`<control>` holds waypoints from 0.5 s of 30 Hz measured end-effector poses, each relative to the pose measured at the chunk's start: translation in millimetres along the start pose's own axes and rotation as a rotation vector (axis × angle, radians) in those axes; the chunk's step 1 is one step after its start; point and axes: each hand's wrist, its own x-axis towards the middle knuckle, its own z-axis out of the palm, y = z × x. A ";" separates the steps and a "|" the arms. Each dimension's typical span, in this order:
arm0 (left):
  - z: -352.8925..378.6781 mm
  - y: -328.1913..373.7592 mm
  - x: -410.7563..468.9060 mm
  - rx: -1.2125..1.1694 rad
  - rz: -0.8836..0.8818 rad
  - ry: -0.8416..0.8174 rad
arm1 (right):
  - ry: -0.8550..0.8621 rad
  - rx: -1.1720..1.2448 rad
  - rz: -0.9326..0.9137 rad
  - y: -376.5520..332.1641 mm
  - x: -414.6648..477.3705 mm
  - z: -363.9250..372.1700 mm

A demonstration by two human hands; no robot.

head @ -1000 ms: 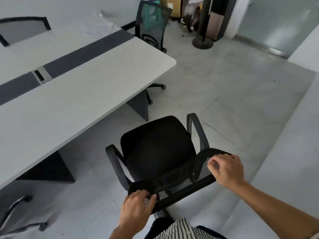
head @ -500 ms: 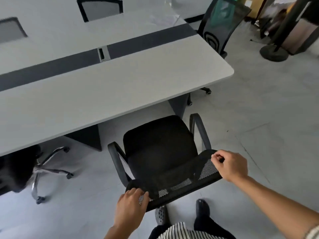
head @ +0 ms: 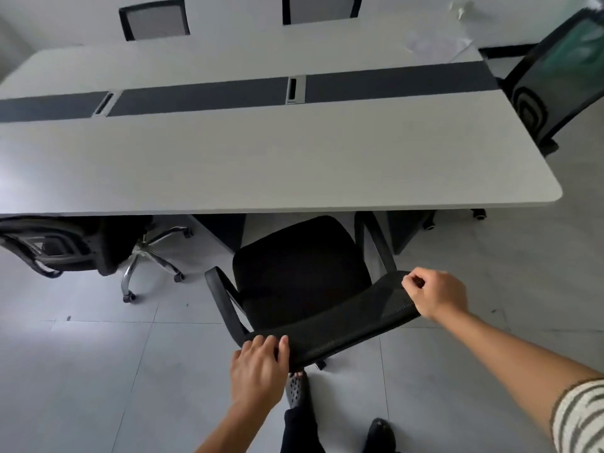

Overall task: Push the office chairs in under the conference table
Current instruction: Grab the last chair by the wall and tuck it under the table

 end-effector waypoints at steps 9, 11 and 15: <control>-5.8 -29.0 86.7 0.040 0.119 0.012 | 0.061 -0.004 0.045 -39.3 45.4 23.7; -13.6 -41.4 117.5 0.044 0.153 0.023 | 0.079 -0.002 0.060 -55.9 57.2 32.0; -27.5 -57.9 179.5 0.053 0.245 0.053 | 0.106 -0.010 0.127 -82.6 74.1 42.5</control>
